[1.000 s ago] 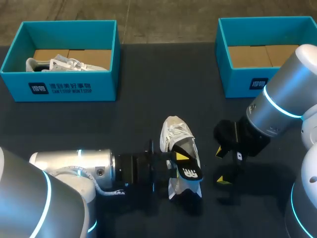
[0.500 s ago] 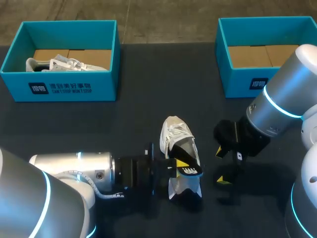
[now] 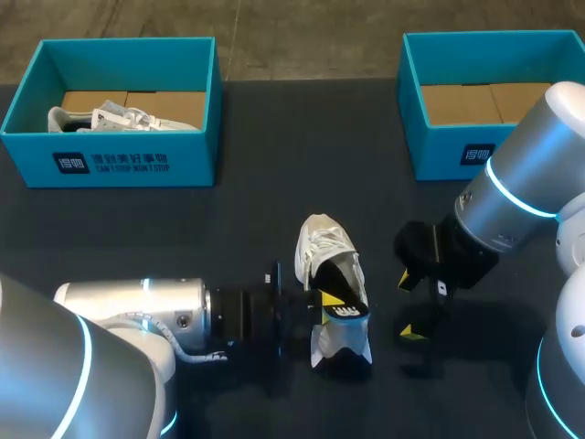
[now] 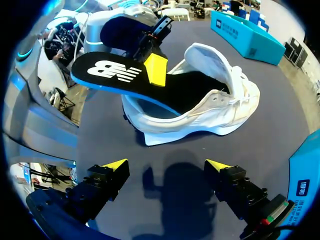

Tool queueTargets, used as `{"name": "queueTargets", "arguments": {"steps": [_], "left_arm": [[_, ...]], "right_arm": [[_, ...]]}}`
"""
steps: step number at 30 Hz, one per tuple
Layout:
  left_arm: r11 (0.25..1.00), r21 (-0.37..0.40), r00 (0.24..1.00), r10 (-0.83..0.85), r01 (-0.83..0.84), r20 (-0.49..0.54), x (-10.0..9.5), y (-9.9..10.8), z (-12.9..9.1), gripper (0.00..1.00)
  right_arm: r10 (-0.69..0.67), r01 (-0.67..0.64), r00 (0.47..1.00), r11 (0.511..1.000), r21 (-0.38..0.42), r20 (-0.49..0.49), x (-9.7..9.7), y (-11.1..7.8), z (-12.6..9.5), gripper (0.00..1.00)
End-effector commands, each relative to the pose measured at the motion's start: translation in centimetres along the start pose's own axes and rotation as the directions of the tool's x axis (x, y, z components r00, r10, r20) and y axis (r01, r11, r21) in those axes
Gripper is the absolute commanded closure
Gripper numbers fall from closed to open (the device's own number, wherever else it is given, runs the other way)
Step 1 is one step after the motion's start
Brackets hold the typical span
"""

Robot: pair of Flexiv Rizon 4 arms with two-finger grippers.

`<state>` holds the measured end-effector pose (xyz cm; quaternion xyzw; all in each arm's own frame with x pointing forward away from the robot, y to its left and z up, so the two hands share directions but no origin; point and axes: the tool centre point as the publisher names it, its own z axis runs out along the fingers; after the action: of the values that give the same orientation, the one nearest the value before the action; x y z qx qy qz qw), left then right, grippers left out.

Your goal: Take the shoe out of the shoebox, open the shoe tongue, remove and reinsert the insole, then place the shoe into the shoebox

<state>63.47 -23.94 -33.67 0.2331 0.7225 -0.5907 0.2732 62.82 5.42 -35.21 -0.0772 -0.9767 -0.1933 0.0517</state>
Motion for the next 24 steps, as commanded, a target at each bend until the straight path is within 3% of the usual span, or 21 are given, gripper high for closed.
{"name": "queueTargets", "arguments": {"steps": [1,8,16,20,24], "left_arm": [[1.0,0.001,1.0,0.002,-0.002,0.003,-0.5,0.8,0.3,1.0],[1.0,0.002,1.0,0.001,-0.001,0.005,-0.5,1.6,0.4,1.0],[1.0,-0.003,1.0,0.016,-0.016,-0.003,-0.2,1.1,0.3,1.0],[1.0,0.003,1.0,0.018,-0.018,0.007,-0.2,0.3,0.0,0.69],[1.0,0.007,1.0,0.017,-0.017,0.019,-0.1,-0.3,-0.4,0.67]], "right_arm": [[0.001,-0.001,1.0,1.0,0.001,0.002,0.1,0.0,0.0,0.0],[0.001,-0.001,1.0,1.0,0.001,0.002,0.1,0.0,0.0,0.0],[0.001,-0.001,1.0,1.0,0.001,0.002,0.1,0.0,0.0,0.0],[0.001,-0.001,1.0,1.0,0.001,0.002,0.1,0.0,0.0,0.0],[0.001,-0.001,1.0,1.0,0.001,0.002,0.1,0.0,0.0,0.0]]}}
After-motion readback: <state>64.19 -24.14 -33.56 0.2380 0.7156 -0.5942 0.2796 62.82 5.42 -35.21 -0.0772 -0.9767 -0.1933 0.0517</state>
